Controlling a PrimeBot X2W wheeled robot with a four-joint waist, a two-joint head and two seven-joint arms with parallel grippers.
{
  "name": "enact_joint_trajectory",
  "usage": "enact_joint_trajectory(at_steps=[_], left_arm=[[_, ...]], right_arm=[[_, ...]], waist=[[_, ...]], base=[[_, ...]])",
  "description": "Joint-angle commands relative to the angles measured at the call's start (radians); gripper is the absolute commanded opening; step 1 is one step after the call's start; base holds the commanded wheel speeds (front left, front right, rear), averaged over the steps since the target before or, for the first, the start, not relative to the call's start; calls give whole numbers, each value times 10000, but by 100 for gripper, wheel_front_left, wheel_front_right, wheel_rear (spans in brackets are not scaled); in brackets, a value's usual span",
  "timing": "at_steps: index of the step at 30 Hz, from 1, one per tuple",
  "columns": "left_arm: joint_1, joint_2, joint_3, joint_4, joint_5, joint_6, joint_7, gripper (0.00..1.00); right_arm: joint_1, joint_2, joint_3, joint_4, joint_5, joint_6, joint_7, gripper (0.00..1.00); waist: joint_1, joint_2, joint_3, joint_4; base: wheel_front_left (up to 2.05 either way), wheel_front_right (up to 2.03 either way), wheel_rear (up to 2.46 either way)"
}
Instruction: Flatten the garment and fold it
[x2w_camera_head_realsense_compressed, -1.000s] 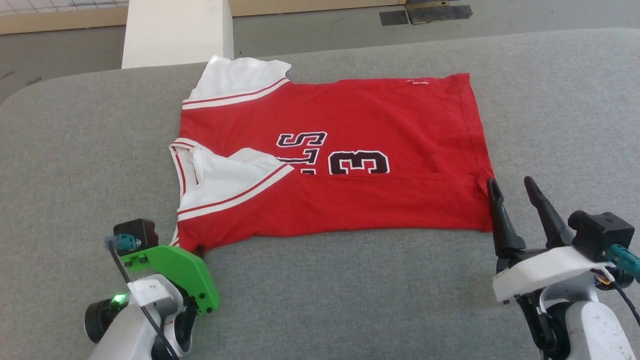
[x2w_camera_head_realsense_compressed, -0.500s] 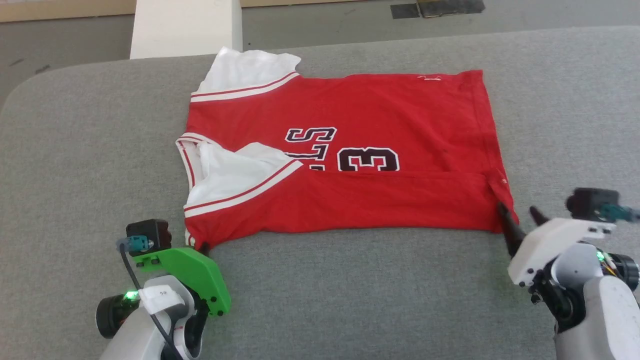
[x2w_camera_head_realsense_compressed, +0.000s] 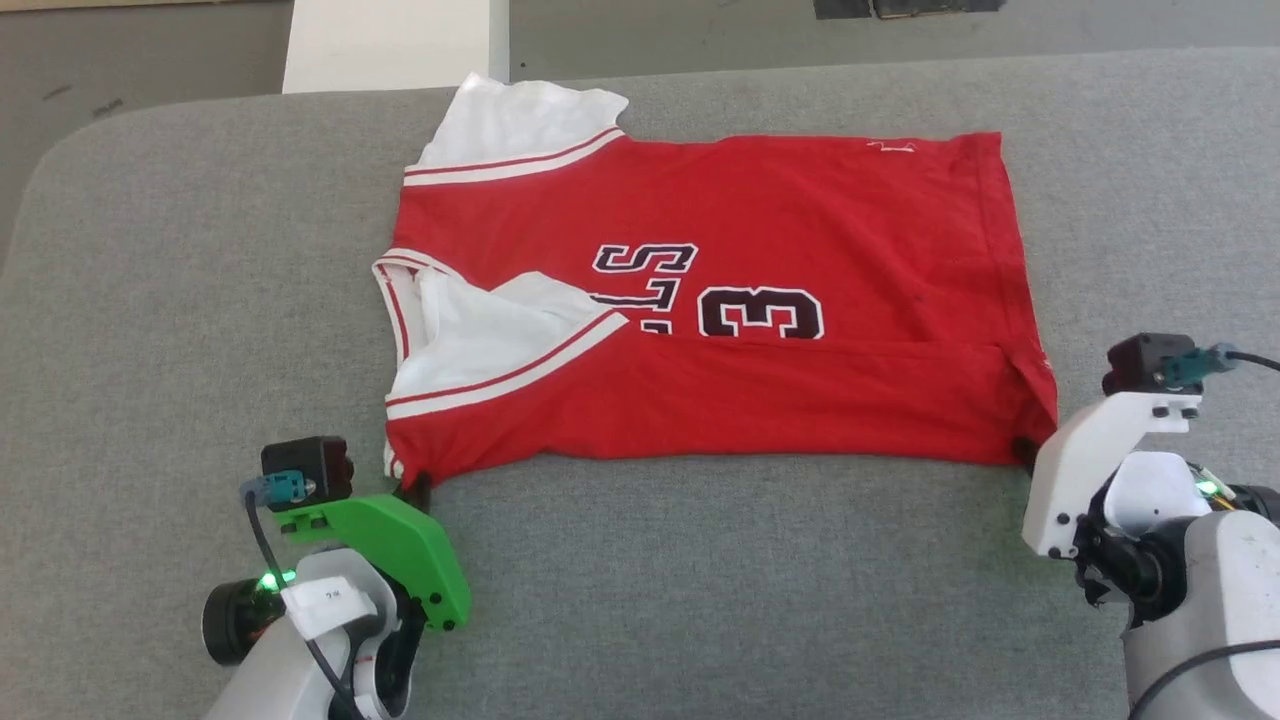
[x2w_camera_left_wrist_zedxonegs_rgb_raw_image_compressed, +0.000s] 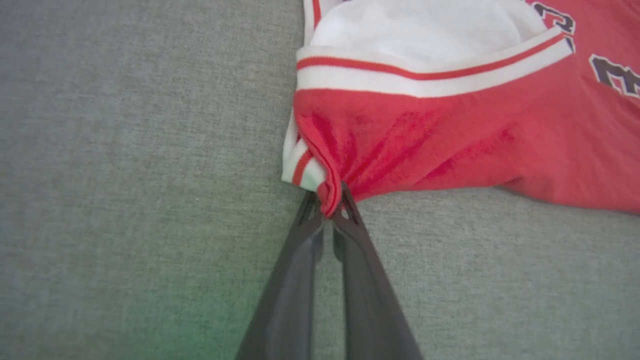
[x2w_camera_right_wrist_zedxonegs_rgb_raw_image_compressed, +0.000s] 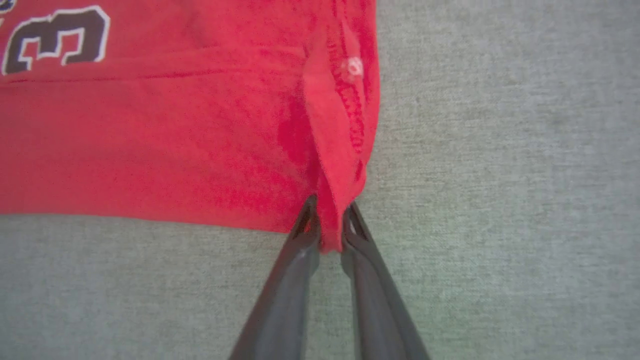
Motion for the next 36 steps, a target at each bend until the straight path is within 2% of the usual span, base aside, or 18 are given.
enact_joint_trajectory(at_steps=[1,9,18,23,30,31,32,33,34,36], left_arm=[[-68,59,35,55,99,-29,-218,0],[522,385,176,-334,202,68,-602,0],[2192,944,-33,-1894,393,827,63,0],[2821,816,-301,-2040,194,918,351,0],[2714,514,-638,-1155,-104,523,520,0],[2683,493,-657,-1062,-108,501,511,18],[2655,454,-652,-985,-129,462,446,60],[2642,425,-634,-943,-144,427,360,100],[2624,407,-591,-918,-150,396,231,100],[2593,415,-474,-933,-117,361,-74,100]], right_arm=[[113,31,16,-155,-19,-13,-75,0],[853,31,-87,-1255,17,-13,-816,0],[2525,31,-635,-2698,154,-13,-81,0],[3092,31,-901,-2424,371,-13,97,0],[2997,31,-894,-1164,625,-13,-491,0],[2962,31,-871,-1083,689,-13,-634,4],[2933,31,-837,-1013,772,-13,-858,38],[2928,31,-795,-981,810,-13,-1054,82],[2954,32,-773,-979,823,-13,-1332,100],[3074,32,-738,-1084,819,-13,-1834,100]], waist=[[0,0,-102,2],[0,0,-739,38],[0,0,-1024,138],[0,0,-961,230],[0,0,-885,264],[0,0,-893,259],[0,0,-909,258],[0,0,-929,261],[0,0,-957,269],[0,0,-1026,292]], base=[[0,0,0],[0,0,0],[0,0,0],[0,0,0],[0,0,0],[0,0,0],[0,0,0],[0,0,0],[0,0,0],[0,0,0]])
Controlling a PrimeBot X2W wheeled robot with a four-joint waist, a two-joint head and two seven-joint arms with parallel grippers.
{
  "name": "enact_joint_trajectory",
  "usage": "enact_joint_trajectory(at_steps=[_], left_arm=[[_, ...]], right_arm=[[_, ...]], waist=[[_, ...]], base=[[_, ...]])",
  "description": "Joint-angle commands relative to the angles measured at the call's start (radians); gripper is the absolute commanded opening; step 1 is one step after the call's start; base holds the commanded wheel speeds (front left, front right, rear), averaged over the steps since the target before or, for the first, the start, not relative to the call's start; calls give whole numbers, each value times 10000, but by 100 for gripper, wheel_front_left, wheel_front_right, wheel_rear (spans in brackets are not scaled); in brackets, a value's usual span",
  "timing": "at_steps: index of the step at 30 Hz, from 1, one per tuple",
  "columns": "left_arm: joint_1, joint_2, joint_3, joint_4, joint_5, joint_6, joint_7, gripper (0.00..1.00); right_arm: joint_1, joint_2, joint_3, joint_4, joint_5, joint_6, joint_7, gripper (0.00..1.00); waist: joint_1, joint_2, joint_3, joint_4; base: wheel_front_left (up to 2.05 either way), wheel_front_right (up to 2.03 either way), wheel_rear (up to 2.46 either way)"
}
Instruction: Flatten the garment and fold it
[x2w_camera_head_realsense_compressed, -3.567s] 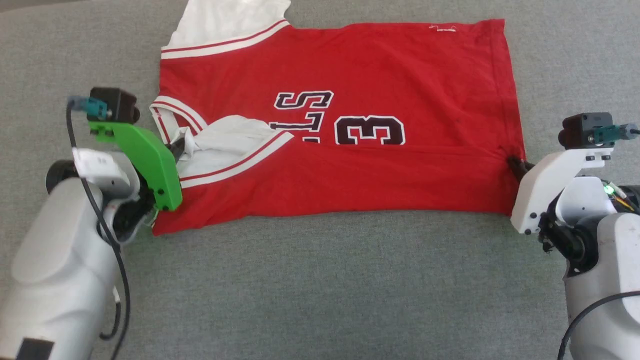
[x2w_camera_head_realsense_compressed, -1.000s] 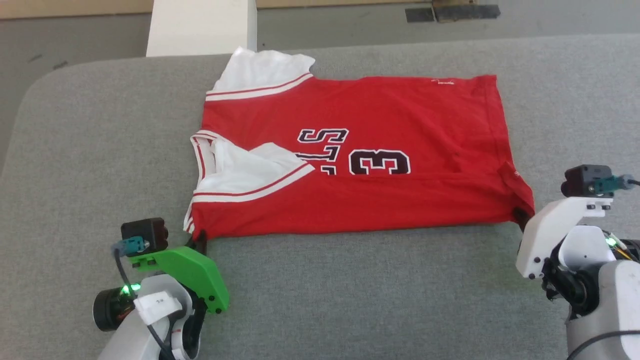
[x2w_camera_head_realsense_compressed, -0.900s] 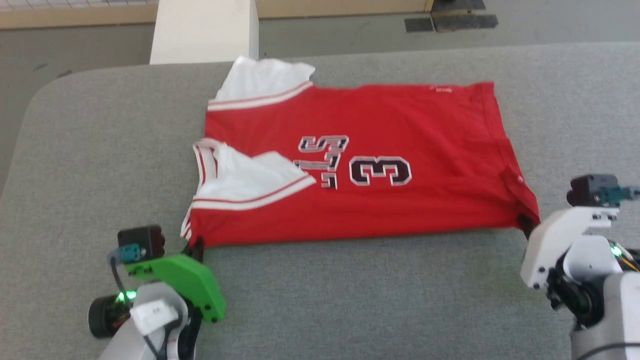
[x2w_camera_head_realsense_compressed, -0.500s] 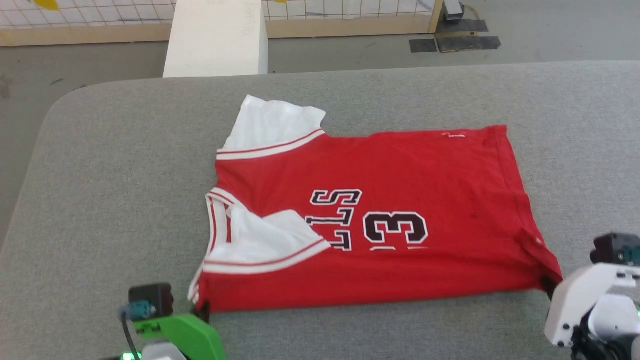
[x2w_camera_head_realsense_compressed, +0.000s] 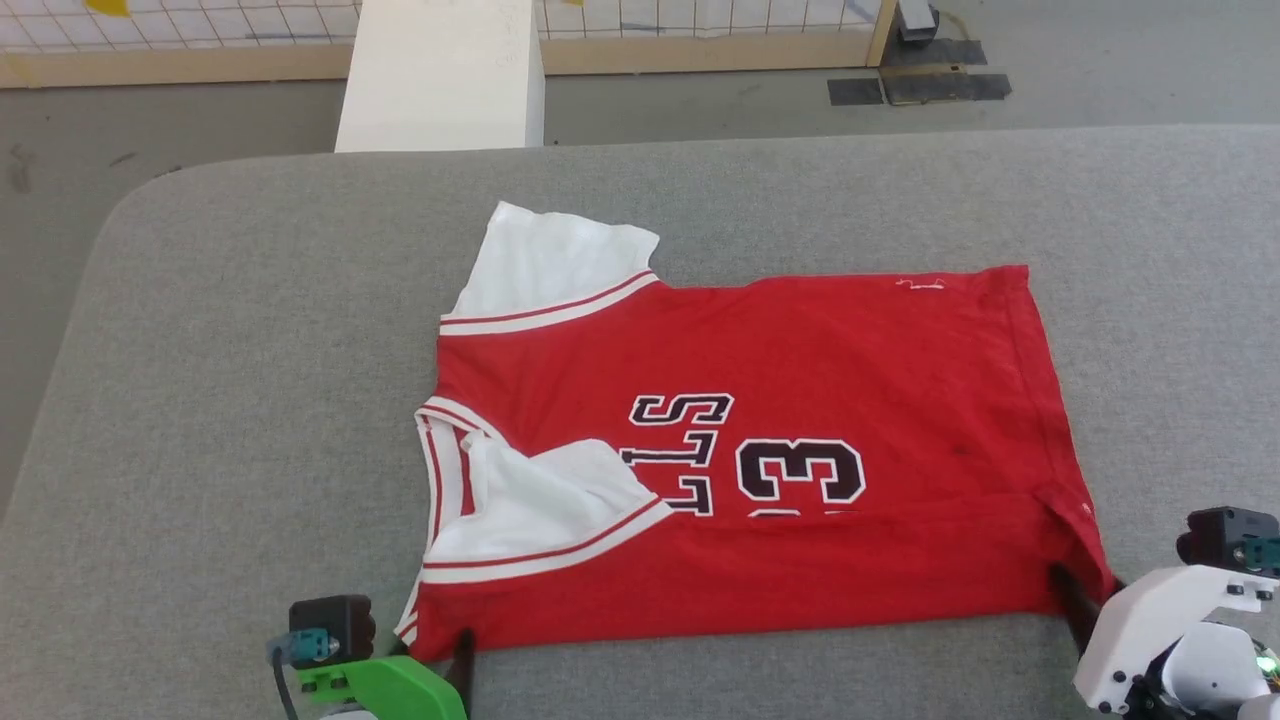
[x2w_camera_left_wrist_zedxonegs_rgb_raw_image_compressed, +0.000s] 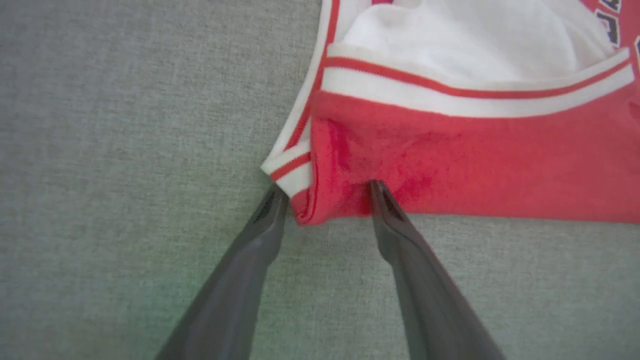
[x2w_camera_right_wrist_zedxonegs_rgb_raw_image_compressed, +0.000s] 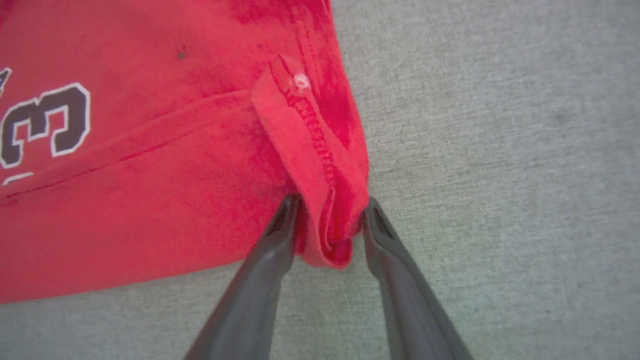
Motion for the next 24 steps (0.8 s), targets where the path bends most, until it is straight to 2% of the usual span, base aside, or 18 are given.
enact_joint_trajectory(at_steps=[1,7,11,14,19,24], left_arm=[[-59,71,77,132,-31,-67,-162,100],[-373,352,552,-501,512,-455,-1979,100],[-1061,792,700,-777,1259,-760,-3072,100],[-2081,1121,697,-796,1758,-1232,-3661,100],[-4353,1537,381,11,2320,-2245,-3587,100],[-6628,1587,272,1351,2307,-3058,-2935,100]], right_arm=[[143,-3,38,-95,23,-15,-336,100],[662,-35,501,-1048,167,-15,-2532,100],[794,-404,1132,-1733,242,-15,-4204,100],[632,-806,1699,-1923,366,-15,-5276,100],[-21,-1425,2649,-1974,522,-15,-6370,100],[-835,-1547,3139,-1960,597,-15,-6878,100]], waist=[[0,0,-65,25],[0,0,-128,-22],[0,0,53,-203],[0,0,374,-427],[0,0,1153,-802],[0,0,1982,-1256]], base=[[0,0,0],[0,0,0],[0,0,0],[0,0,0],[0,0,0],[0,0,0]])
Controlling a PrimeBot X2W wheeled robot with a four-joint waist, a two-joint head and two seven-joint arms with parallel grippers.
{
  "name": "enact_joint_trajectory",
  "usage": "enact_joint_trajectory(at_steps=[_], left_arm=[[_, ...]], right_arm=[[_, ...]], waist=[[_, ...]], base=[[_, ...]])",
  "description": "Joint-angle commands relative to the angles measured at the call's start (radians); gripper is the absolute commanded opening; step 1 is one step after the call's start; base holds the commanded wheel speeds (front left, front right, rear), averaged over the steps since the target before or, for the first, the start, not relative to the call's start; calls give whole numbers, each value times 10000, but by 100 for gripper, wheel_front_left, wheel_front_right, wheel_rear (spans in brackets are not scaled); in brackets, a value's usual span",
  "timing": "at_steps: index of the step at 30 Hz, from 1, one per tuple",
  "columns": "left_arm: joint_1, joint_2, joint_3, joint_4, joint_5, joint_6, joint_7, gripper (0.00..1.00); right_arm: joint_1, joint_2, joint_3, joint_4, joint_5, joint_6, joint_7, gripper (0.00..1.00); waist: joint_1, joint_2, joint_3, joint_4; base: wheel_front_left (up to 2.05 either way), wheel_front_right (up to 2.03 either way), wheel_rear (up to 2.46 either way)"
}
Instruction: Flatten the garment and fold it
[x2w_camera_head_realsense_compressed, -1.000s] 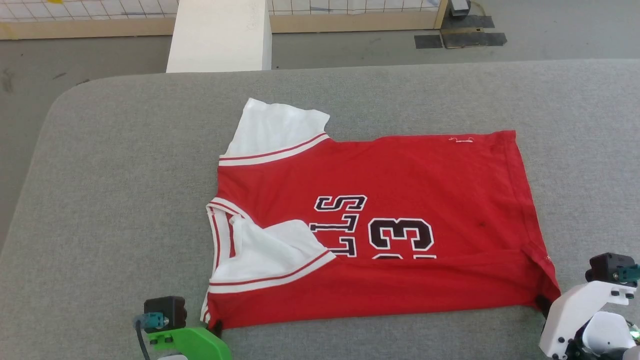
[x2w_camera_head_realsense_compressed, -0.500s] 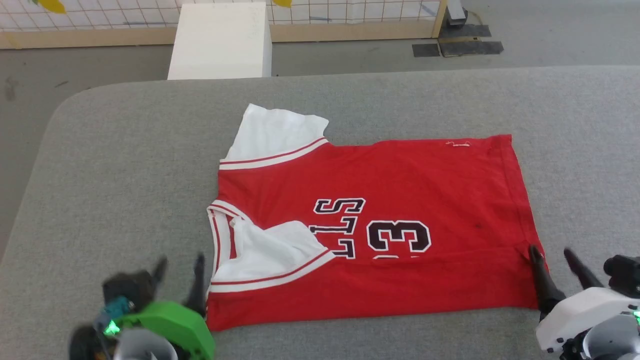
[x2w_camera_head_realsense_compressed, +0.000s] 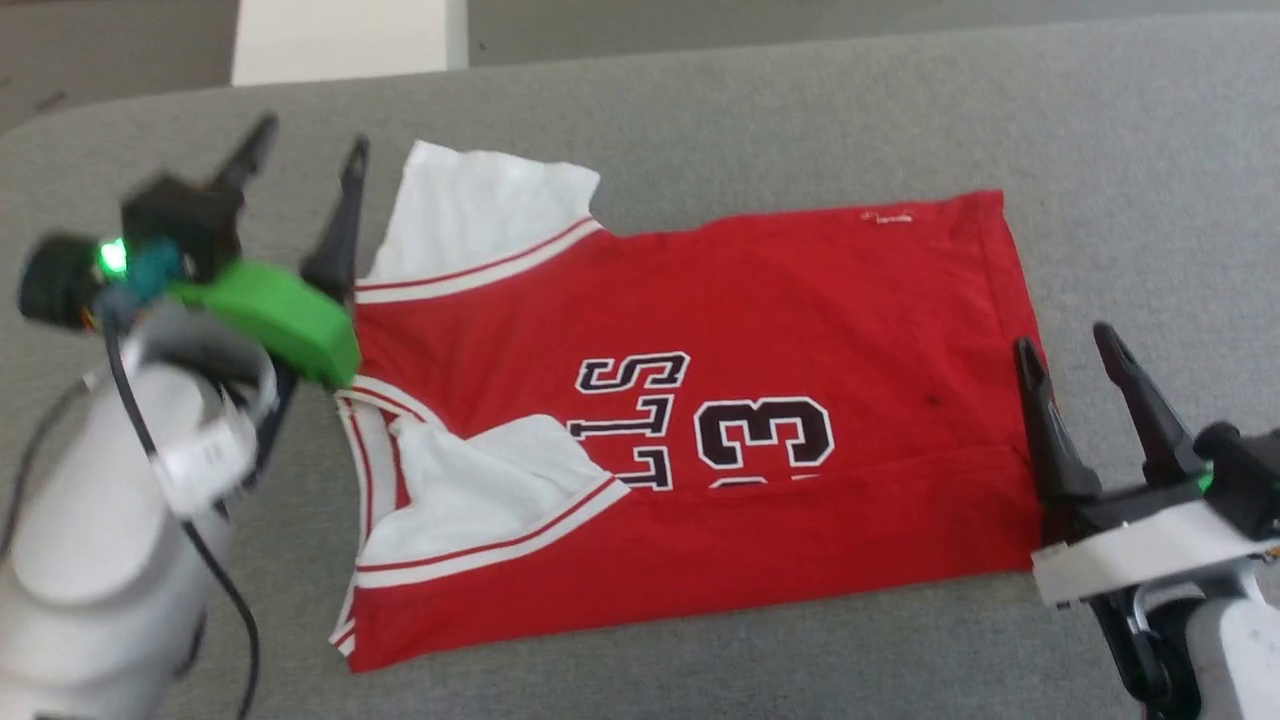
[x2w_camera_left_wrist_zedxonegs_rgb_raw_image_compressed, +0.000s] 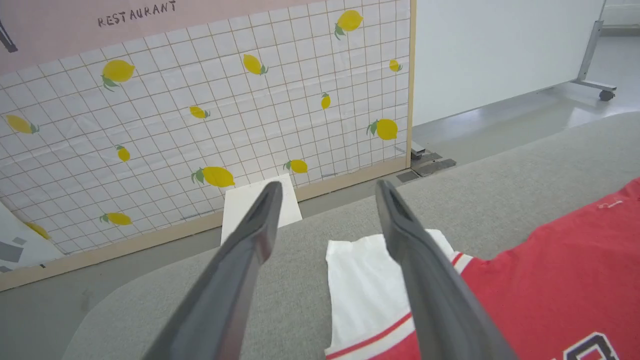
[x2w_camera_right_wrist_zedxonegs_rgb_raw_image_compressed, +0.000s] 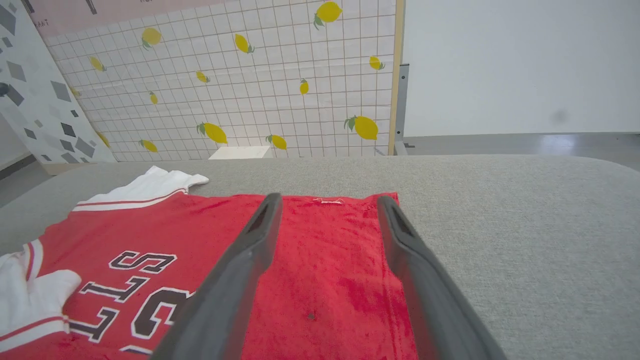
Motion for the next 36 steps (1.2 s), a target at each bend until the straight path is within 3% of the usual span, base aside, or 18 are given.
enact_joint_trajectory(at_steps=[1,8,11,19,29,30,31,32,36], left_arm=[[-625,88,26,407,-28,-182,228,100],[-3100,197,133,2419,-705,-949,2281,100],[-3991,228,113,3092,-964,-995,3606,100],[-4898,643,126,3840,-1425,-281,7102,100],[-4526,969,492,3197,-1847,745,8494,100],[-4433,956,475,3137,-1925,810,8729,82],[-4355,952,449,3084,-2000,839,8963,36],[-4279,956,440,2999,-2106,858,9218,0],[-4063,968,453,2537,-2314,920,9553,0]], right_arm=[[-315,8,122,-5,67,-13,-129,100],[-1188,270,441,98,71,-13,-377,100],[-1396,398,403,78,18,-13,-431,100],[-1599,681,432,26,-206,-13,-494,100],[-1712,796,528,31,-190,-13,-485,100],[-1714,784,549,39,-185,-13,-460,100],[-1722,768,561,43,-187,-13,-439,100],[-1752,743,561,45,-181,-13,-402,100],[-2062,577,546,-31,-270,-13,-241,100]], waist=[[0,0,907,-663],[0,0,1977,-1345],[0,0,2381,-1530],[0,0,3029,-1933],[0,0,3335,-2140],[0,0,3344,-2134],[0,0,3348,-2125],[0,0,3349,-2112],[0,0,3325,-2047]], base=[[0,0,0],[0,0,0],[0,0,0],[0,0,0],[0,0,0],[0,0,0],[0,0,0],[0,0,0],[0,0,0]])
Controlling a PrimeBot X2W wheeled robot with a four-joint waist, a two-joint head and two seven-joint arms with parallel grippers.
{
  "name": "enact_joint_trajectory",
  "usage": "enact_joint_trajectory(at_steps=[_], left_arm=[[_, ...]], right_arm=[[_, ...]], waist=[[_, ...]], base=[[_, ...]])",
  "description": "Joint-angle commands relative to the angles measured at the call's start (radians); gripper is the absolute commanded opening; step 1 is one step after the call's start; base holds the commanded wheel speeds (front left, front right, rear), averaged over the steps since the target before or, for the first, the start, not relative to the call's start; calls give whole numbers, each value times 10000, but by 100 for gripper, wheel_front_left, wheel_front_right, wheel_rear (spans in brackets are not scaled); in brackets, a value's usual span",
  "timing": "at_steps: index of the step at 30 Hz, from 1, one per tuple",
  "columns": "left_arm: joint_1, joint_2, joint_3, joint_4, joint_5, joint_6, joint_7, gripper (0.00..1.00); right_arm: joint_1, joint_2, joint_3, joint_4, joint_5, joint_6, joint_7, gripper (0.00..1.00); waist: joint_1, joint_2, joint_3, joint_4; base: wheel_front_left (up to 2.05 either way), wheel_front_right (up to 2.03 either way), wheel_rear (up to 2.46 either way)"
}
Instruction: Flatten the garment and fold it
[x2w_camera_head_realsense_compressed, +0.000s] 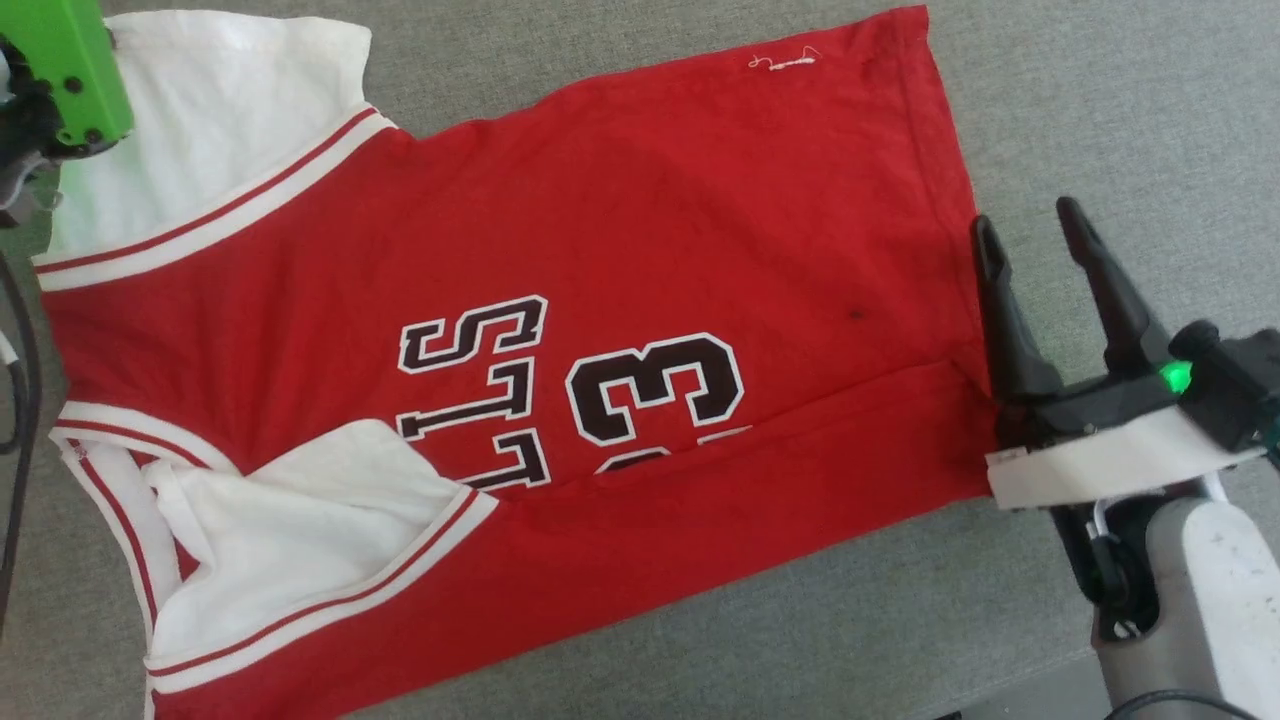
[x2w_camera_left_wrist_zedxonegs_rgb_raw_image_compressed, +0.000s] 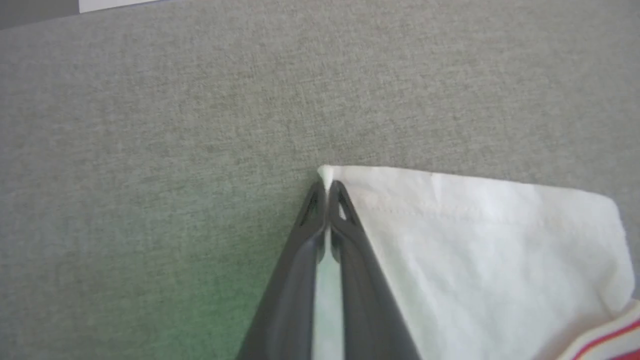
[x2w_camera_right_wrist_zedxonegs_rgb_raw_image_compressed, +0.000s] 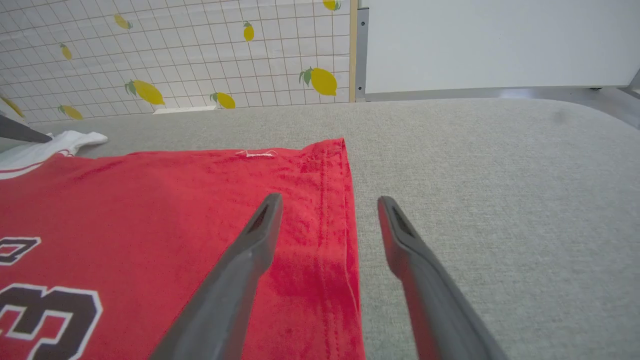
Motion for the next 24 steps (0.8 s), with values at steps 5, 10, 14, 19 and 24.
enact_joint_trajectory(at_steps=[5,10,14,19,24], left_arm=[[613,1,-123,-274,-18,32,-96,0],[507,-11,-150,-422,36,-70,-381,0],[388,-73,-235,-440,84,-210,-586,0],[365,-163,-270,-359,36,-333,-806,0],[311,-302,-345,-252,11,-420,-978,0]], right_arm=[[-1336,-252,53,-85,-202,-13,726,100],[-3477,-207,-211,1038,-29,-13,2841,100],[-5128,20,-501,2718,-1,-13,5293,100],[-6590,317,-660,4430,-317,-13,7956,100],[-7385,331,-688,5448,-723,-13,9581,100]], waist=[[-1,-1,-22,65],[-1,-1,51,208],[-1,-1,96,378],[-1,-1,138,525],[-1,-1,210,696]], base=[[0,0,0],[0,0,0],[0,0,0],[0,0,0],[0,0,0]])
